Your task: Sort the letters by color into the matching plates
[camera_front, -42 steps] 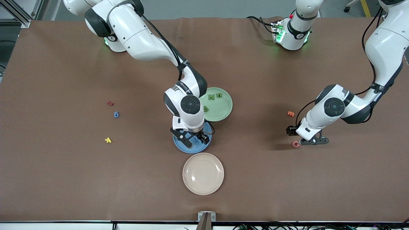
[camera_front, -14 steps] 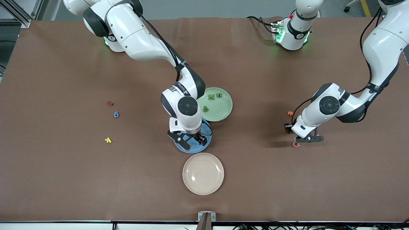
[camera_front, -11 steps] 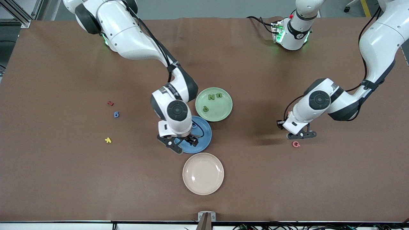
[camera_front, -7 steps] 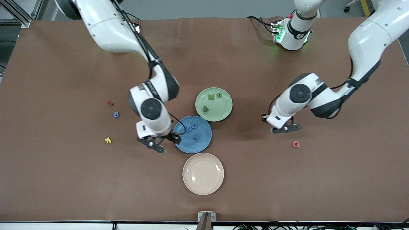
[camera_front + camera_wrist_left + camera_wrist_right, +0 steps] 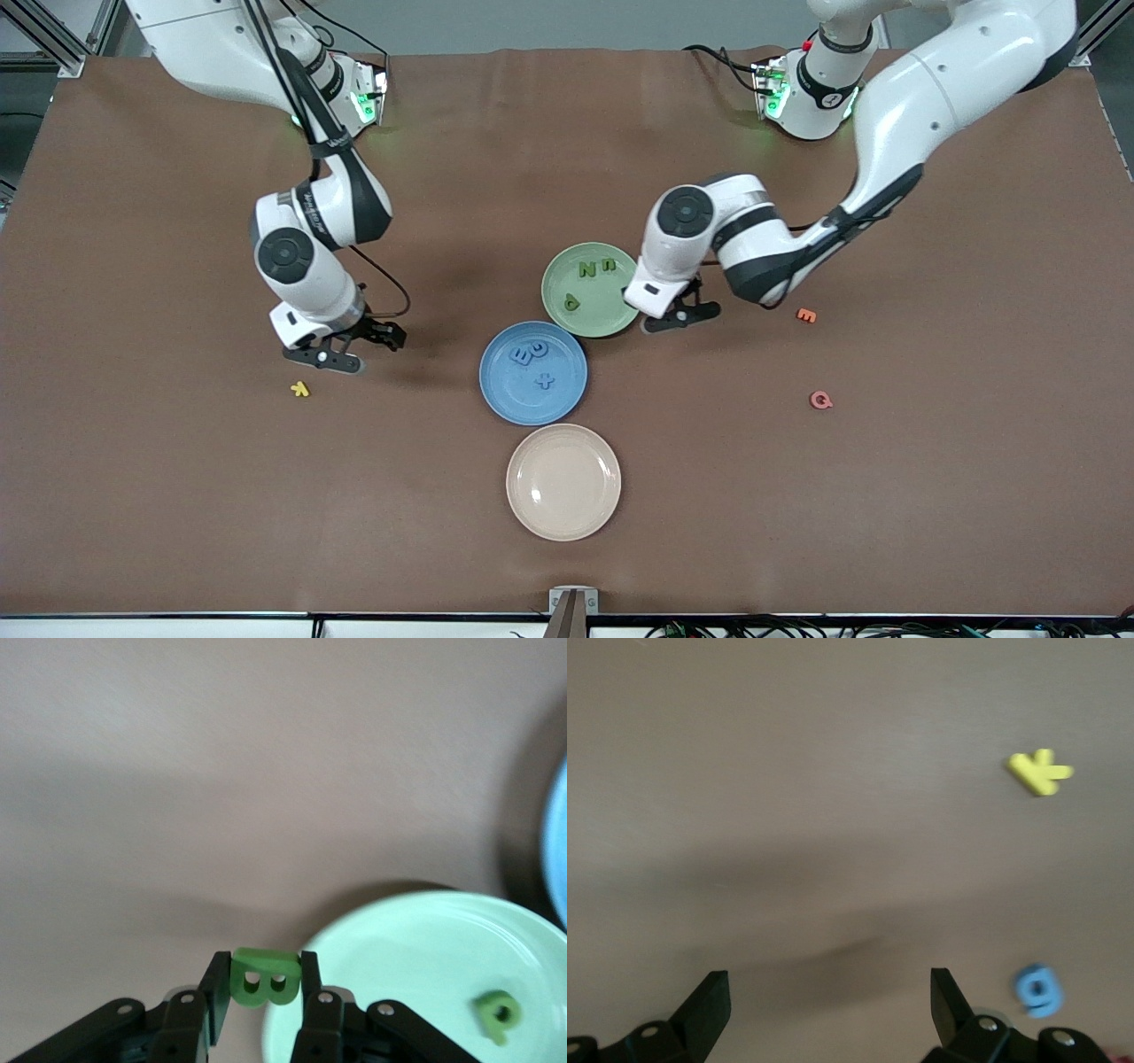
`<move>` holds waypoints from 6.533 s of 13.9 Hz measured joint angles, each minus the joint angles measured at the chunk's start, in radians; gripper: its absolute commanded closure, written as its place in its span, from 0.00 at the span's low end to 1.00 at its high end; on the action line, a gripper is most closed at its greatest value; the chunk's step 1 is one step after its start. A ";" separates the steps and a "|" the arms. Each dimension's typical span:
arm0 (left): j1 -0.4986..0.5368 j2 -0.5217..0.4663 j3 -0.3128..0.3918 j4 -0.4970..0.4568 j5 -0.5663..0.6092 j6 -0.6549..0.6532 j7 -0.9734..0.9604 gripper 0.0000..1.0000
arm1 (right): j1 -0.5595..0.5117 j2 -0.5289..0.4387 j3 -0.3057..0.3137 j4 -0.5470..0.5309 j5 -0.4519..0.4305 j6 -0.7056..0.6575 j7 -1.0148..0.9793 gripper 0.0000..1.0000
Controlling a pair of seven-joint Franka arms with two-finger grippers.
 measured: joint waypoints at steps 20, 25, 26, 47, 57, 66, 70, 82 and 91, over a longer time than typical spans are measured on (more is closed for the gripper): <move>-0.284 0.005 0.191 0.148 -0.152 0.001 -0.030 0.07 | -0.229 0.022 0.004 -0.245 -0.014 0.272 -0.557 0.65; -0.249 0.005 0.192 0.186 -0.152 0.001 0.012 0.04 | -0.234 0.008 0.005 -0.247 -0.014 0.271 -0.549 1.00; -0.240 0.005 0.193 0.191 -0.158 0.001 0.040 0.04 | -0.234 0.004 0.005 -0.248 -0.014 0.272 -0.546 1.00; -0.238 -0.527 0.957 -0.042 -0.994 0.018 1.423 0.05 | 0.312 0.351 0.037 0.595 0.127 -0.227 0.422 1.00; -0.227 -0.691 1.073 0.194 -0.987 -0.263 1.461 0.01 | 0.403 0.551 0.035 0.838 0.127 -0.254 0.623 1.00; -0.217 -0.820 1.071 0.283 -0.962 -0.401 1.461 0.00 | 0.403 0.552 0.026 0.858 0.126 -0.259 0.627 0.00; -0.217 -0.827 1.070 0.283 -0.955 -0.402 1.461 0.00 | 0.397 0.551 0.013 0.906 0.123 -0.334 0.614 0.00; -0.299 -0.842 1.097 0.303 -0.908 -0.434 1.461 0.00 | 0.114 0.196 -0.006 0.722 0.044 -0.716 0.041 0.00; -0.295 -0.855 1.099 0.303 -0.907 -0.454 1.461 0.00 | -0.250 -0.107 -0.009 0.661 -0.006 -0.997 -0.436 0.00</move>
